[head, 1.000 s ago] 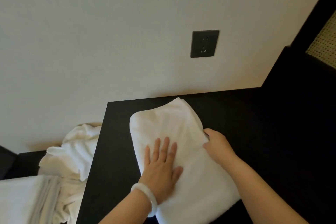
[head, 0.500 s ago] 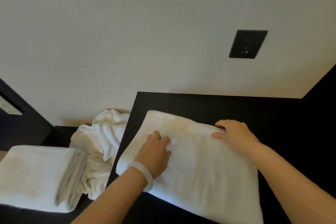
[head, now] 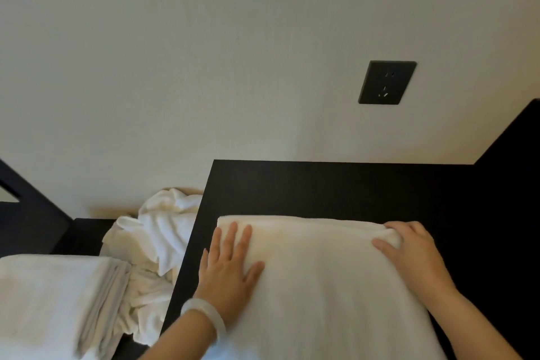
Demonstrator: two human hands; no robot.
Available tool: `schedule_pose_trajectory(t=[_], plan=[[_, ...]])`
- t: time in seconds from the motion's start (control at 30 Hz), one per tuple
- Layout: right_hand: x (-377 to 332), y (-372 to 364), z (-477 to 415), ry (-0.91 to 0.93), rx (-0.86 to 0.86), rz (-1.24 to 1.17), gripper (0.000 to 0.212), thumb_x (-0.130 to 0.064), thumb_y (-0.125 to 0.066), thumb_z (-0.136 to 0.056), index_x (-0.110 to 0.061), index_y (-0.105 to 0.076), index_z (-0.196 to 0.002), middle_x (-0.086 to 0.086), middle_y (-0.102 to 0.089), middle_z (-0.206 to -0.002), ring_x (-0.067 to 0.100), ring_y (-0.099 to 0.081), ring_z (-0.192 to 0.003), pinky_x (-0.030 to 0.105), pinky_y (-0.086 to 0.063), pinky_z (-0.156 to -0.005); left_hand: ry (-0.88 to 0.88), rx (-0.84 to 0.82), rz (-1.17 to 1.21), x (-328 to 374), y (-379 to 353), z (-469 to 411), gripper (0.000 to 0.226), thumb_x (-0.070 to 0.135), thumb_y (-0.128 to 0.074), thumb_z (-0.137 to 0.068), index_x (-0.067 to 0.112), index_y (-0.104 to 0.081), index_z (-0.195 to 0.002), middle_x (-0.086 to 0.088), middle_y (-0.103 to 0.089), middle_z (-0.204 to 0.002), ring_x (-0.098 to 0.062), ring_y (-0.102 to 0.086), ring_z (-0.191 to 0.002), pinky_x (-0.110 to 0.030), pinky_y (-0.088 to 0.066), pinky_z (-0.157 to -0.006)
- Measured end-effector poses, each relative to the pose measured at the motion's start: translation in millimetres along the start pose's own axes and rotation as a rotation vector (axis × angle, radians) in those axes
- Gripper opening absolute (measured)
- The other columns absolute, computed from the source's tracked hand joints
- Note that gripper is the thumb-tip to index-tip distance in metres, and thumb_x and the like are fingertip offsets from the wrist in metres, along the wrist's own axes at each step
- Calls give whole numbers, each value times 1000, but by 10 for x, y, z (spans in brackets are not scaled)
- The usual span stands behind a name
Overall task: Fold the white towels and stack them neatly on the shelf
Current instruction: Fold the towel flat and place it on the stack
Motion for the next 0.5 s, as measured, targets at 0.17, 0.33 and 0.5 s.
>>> schedule_pose_trajectory(t=[0.17,0.33,0.5], plan=[[15,103,-46,-74,-91,-129,40,-20,-70,-87,-31,-56,-122,-7,-49,-113,12,-51,-96,35,-47,-83,31,123,26,18,232,22,67,66,-18,-94,32,-18,-152,10,-22,-156,-16,-13,-148,-42,-12,-120],[25,99,-142,-262,-151,-362,39,-8,-73,-82,-27,-62,-115,-2,-63,-107,23,-61,-100,52,-54,-89,-41,-31,-82,-110,565,-424,41,53,-53,-93,31,-48,-126,7,-55,-124,-18,-47,-116,-36,-31,-103],[29,174,-169,-288,-237,-552,22,-5,-67,-86,-21,-66,-101,3,-69,-100,24,-66,-94,51,-54,-88,-44,-254,162,-241,765,-554,29,39,-75,-80,26,-50,-86,6,-54,-90,-14,-52,-81,-24,-39,-69]])
Point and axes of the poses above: each hand's wrist, its own z-axis away from the middle knuckle, its own y-axis out of the back of the hand, x = y × z, the point moved 1 cm from there along -z, towards the middle knuckle
